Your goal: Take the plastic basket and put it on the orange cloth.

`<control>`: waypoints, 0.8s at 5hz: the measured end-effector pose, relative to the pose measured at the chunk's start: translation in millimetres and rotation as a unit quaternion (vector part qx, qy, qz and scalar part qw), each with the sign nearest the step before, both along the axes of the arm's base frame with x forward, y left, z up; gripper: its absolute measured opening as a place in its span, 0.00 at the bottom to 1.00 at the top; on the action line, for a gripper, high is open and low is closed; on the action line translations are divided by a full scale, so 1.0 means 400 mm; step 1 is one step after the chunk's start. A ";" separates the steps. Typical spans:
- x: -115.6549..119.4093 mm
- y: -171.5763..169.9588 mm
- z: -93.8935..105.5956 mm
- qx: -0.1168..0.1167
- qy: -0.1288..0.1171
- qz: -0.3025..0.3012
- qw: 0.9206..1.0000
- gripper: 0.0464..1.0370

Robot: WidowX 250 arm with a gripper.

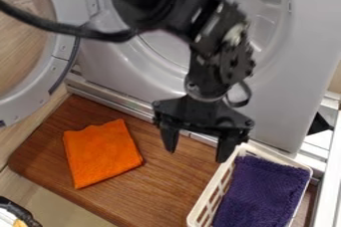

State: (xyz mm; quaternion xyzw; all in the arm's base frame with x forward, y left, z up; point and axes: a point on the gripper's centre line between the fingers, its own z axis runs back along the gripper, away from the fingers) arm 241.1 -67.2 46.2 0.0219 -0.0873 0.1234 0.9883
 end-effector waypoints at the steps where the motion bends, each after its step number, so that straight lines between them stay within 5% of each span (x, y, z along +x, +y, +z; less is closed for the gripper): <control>1: 0.013 -0.003 -0.051 -0.015 -0.001 -0.005 1.000 0.96; 2: 0.032 -0.012 -0.099 -0.043 -0.014 -0.016 0.999 0.96; 4: 0.048 -0.056 -0.184 -0.081 0.013 -0.041 0.996 0.96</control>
